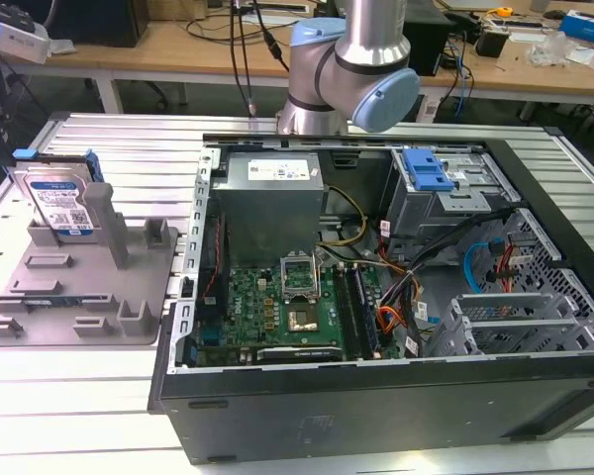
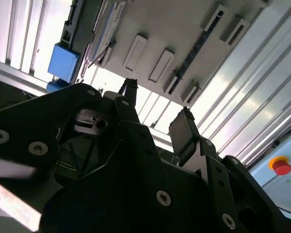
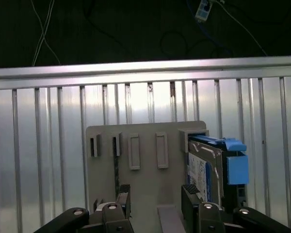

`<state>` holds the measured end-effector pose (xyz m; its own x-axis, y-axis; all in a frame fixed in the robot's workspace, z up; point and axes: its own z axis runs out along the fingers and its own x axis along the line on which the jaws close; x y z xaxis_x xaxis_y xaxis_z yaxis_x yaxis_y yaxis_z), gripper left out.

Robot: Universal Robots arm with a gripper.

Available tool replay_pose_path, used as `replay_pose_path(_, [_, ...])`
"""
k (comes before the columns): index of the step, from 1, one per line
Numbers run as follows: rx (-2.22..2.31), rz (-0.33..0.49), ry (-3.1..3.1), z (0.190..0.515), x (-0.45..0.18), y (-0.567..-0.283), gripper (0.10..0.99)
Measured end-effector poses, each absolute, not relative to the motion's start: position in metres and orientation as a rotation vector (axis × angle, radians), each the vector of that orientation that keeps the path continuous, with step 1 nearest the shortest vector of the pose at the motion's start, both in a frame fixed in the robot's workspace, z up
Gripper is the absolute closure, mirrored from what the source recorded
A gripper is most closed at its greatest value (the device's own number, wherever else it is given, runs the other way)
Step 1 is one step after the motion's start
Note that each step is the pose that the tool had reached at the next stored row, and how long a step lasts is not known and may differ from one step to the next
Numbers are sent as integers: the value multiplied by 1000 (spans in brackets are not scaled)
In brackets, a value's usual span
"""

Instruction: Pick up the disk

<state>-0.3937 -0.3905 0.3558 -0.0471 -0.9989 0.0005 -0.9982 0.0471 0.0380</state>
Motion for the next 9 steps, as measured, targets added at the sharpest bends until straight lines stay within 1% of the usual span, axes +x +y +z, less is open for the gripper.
replay_pose_path(5, [2150, -42, -2254, 356, -394, -389, 545])
replay_pose_path(9, [2150, -38, -2253, 356, -396, -366, 545])
